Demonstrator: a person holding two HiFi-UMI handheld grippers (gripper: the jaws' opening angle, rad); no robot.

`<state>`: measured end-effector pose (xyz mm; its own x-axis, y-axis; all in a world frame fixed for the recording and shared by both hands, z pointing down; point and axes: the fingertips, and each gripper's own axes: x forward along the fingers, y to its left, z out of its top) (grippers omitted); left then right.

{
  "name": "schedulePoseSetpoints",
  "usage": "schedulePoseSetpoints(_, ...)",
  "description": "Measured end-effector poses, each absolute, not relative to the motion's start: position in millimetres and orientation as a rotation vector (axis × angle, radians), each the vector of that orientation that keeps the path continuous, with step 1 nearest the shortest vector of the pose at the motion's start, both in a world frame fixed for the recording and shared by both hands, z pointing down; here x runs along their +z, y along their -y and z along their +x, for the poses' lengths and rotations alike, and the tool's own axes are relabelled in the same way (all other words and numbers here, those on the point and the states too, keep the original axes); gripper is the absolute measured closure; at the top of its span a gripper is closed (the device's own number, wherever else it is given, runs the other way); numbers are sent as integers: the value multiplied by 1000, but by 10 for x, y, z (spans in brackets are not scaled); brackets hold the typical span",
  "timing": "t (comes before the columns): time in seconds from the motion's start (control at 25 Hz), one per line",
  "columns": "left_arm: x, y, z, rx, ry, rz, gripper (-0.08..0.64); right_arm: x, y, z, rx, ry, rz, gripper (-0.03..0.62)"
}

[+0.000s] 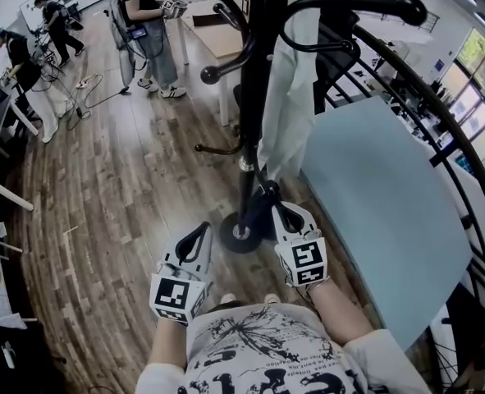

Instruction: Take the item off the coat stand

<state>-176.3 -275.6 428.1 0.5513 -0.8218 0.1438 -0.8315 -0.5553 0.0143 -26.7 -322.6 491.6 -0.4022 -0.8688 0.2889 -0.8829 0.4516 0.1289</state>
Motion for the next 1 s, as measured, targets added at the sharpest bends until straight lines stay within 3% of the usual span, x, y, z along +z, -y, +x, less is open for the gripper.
schedulePoseSetpoints(0.6,3998,2749,-1246,136,1470,2744,555,3983,2929,543,37,2473,1633,595)
schedulePoseSetpoints(1.0,3856,2787,-1193,117,1526,2762,555,3893,3004,806,25,2490,1679,595)
